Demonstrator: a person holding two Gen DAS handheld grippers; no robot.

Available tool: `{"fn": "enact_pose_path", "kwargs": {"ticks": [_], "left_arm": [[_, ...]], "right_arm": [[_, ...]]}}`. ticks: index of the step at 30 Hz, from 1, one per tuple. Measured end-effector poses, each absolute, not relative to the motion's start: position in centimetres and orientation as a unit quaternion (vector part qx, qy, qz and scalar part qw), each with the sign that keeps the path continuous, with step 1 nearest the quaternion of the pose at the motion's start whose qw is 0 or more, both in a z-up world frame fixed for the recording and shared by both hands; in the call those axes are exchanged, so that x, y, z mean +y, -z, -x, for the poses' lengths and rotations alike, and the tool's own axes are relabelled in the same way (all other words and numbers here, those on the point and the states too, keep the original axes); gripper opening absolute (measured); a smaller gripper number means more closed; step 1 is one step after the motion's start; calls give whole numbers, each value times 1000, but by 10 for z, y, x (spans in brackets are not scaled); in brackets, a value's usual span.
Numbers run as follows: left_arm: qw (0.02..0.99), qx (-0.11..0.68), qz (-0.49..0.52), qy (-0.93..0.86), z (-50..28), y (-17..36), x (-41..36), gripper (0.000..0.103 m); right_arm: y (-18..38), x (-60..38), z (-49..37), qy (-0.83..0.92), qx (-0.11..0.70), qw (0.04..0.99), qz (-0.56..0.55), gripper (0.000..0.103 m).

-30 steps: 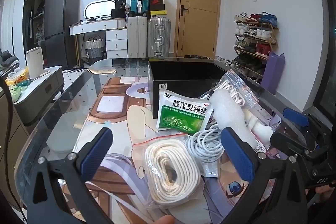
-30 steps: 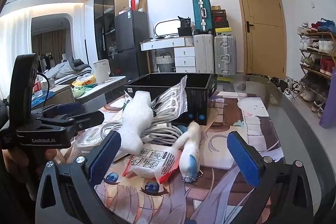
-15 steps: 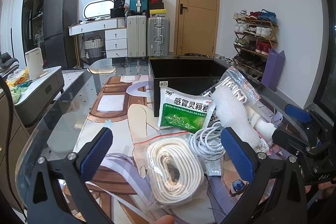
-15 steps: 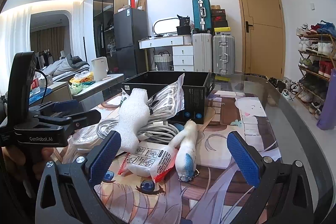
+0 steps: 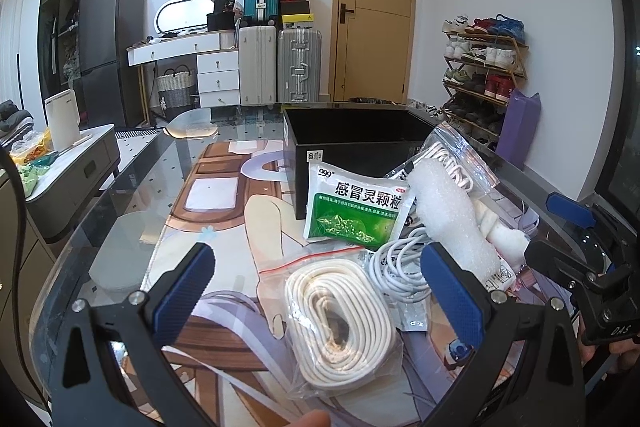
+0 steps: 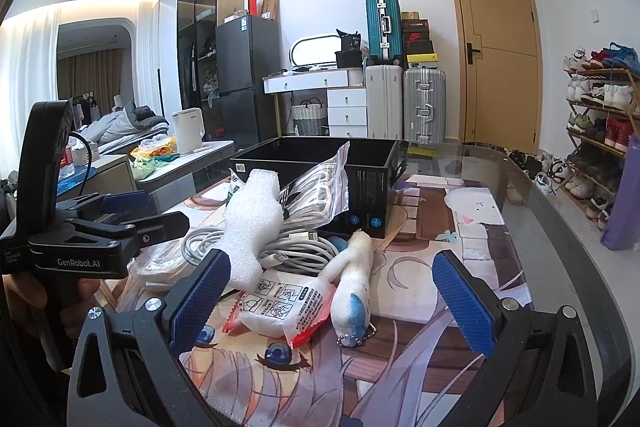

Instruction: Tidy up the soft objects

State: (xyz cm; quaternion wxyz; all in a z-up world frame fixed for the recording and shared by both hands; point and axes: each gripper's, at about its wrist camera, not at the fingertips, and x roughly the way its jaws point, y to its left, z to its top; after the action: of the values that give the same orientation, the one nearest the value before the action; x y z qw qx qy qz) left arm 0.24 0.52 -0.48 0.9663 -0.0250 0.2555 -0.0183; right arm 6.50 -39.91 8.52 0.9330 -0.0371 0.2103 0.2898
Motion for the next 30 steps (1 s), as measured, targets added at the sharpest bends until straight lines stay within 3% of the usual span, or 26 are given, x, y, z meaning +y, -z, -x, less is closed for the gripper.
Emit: {"fn": "enact_pose_path", "kwargs": {"ticks": [30], "left_arm": [[957, 289, -20, 29, -8, 16, -11, 103]], "right_arm": [[-86, -400, -63, -286, 208, 935, 41, 103]]}}
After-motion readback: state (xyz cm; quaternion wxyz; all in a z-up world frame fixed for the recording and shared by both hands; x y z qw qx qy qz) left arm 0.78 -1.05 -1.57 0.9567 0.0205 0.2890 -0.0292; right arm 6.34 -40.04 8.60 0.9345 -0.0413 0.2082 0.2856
